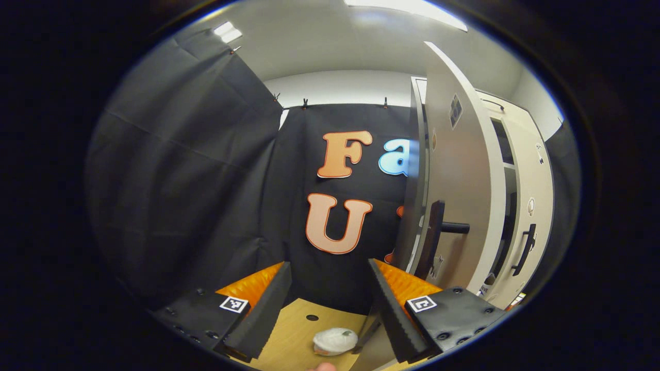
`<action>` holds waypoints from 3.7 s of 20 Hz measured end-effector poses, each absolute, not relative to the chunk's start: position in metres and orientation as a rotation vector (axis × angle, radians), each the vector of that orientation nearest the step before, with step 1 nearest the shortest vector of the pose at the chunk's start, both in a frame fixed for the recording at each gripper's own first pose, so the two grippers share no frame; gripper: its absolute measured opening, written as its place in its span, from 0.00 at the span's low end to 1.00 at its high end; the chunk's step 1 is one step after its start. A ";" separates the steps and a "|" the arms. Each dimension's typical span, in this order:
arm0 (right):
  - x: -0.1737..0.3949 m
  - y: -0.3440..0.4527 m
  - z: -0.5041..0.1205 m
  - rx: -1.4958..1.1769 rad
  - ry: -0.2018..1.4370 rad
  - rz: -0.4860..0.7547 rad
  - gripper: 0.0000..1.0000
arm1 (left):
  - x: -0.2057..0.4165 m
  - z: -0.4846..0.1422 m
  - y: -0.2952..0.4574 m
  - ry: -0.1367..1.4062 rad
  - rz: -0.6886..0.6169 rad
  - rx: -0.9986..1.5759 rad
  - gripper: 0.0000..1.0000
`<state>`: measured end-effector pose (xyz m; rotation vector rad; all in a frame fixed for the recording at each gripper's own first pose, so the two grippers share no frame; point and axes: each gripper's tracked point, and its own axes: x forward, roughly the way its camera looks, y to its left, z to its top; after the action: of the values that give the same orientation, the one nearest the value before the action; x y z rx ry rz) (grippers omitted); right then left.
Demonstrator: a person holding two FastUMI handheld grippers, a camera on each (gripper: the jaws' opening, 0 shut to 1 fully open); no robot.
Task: Grab one shoe with the right hand and put it into the shoe cabinet, grab the other shoe with the left hand and put it into the shoe cabinet; then close the right door with the right hand and the left door with the left hand.
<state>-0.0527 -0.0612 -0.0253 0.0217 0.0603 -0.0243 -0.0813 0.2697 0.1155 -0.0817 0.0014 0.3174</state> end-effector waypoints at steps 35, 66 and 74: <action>-0.050 -0.092 -0.023 0.037 0.059 -0.093 0.90 | -0.006 0.078 0.006 0.091 -0.199 -0.115 0.96; -0.046 -0.084 -0.023 0.045 0.060 -0.079 0.90 | -0.009 0.094 0.008 0.054 -0.121 -0.128 0.96; -0.051 -0.050 -0.031 0.042 0.084 0.005 0.90 | -0.115 0.067 0.028 0.028 -0.062 -0.083 0.96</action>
<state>-0.0512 -0.0502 -0.0310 0.0421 0.0844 0.0047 -0.1149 0.0278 0.0673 -0.0834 0.0277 -0.0619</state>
